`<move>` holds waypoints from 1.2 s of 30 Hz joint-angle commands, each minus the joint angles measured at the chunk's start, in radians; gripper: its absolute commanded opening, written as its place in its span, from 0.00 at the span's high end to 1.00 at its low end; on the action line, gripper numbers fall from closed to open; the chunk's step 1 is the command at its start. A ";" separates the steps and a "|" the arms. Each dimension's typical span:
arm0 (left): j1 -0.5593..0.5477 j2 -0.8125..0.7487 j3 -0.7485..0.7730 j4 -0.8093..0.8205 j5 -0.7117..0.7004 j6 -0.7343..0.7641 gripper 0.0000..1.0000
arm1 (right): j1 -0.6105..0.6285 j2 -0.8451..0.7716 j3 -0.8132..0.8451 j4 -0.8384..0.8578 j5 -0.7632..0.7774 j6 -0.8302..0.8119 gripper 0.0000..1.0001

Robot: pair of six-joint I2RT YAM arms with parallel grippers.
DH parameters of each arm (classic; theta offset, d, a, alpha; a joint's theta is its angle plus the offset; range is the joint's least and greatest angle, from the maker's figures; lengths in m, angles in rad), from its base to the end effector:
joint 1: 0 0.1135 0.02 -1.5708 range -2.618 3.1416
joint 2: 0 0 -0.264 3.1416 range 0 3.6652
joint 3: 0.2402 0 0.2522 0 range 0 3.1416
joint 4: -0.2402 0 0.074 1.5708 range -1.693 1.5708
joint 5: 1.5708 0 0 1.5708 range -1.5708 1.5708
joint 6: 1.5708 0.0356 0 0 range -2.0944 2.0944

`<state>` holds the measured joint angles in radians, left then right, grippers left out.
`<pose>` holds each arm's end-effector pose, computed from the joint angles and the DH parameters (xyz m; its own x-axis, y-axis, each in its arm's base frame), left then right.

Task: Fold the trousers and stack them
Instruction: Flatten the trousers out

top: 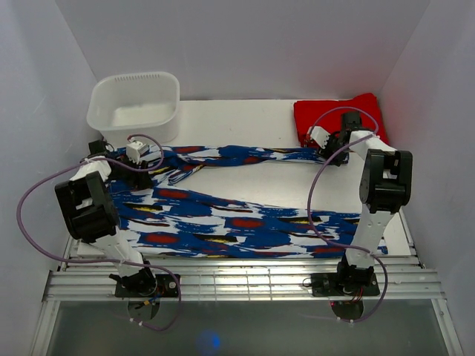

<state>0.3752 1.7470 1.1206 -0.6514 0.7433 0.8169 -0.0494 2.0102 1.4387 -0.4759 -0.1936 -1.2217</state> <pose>0.3148 0.0981 0.1825 -0.6738 0.3115 -0.6700 0.5892 0.7737 -0.2329 0.4251 -0.0142 0.1760 -0.2512 -0.9108 -0.3275 -0.8292 0.3771 -0.4127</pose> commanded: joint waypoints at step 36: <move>0.126 0.129 0.294 0.099 -0.047 -0.318 0.39 | -0.290 -0.087 0.143 -0.507 -0.135 0.384 0.52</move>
<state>0.4995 1.8313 1.3899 -0.5968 0.7021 0.6659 -0.3458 1.9198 1.6558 -0.9619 -0.2604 -0.8745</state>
